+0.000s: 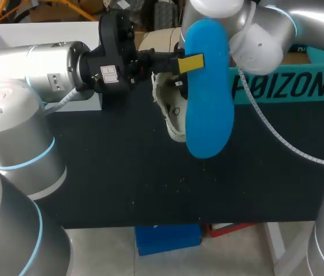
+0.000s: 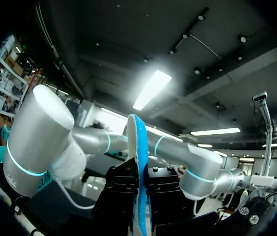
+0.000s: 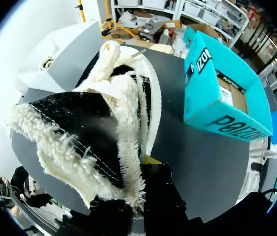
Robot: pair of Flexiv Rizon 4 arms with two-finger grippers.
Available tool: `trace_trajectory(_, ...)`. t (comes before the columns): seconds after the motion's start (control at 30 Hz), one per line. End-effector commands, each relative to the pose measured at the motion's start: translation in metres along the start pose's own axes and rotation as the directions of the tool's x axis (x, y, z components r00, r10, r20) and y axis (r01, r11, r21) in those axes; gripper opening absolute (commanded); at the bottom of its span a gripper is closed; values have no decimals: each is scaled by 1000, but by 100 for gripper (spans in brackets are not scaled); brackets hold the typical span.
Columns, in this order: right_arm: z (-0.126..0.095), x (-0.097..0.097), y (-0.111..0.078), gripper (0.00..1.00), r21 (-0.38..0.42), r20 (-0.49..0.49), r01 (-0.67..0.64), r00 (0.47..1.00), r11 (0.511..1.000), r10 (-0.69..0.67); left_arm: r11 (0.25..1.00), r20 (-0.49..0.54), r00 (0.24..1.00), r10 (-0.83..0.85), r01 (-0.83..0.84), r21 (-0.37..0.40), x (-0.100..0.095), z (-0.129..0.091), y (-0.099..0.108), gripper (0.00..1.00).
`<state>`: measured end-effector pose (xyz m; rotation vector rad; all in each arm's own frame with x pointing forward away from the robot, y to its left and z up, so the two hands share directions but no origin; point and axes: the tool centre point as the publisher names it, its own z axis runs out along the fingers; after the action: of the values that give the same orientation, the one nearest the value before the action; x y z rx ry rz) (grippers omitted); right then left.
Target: Take the shoe out of the shoebox, open the shoe tongue, remove and reinsert the insole, then place the shoe into the shoebox
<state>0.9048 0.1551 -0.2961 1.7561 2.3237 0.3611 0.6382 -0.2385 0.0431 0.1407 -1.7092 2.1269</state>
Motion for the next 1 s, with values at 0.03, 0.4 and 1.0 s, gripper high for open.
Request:
trace_trajectory(0.03, 14, 4, 0, 0, 8, 0, 0, 1000, 1000, 0, 1000, 4, 1000, 1, -1, 0, 1, 1, 1, 0)
trace_trajectory(0.4, 44, 12, 5, 0, 33, -21, -5, 1000, 999, 6, 1000, 4, 1000, 1, -1, 0, 1, 1, 1, 0)
trace_trajectory(1.0, 95, 2, 1, 0, 103, -19, -63, 998, 993, 65, 1000, 4, 1000, 1, -1, 0, 1, 1, 1, 0)
